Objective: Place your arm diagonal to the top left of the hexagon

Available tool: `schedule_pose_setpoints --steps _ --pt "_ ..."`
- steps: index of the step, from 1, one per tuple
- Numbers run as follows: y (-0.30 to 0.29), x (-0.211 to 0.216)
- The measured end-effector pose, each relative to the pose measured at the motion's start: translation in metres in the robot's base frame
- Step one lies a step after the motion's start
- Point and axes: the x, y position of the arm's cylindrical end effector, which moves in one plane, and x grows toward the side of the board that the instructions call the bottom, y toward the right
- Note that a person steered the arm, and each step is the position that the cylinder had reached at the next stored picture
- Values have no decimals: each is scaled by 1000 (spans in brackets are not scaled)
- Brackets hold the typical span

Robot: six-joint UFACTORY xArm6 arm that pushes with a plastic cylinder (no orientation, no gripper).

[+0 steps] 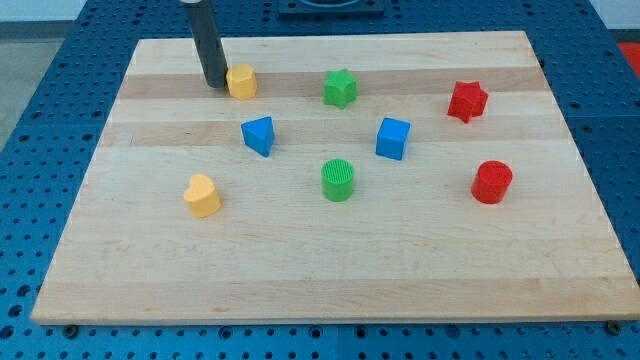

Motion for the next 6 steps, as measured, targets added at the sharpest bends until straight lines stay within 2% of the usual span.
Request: schedule_pose_setpoints --steps 1,4,5,6 --pt "10 0" --pt "36 56" --pt "36 56" --pt "20 31"
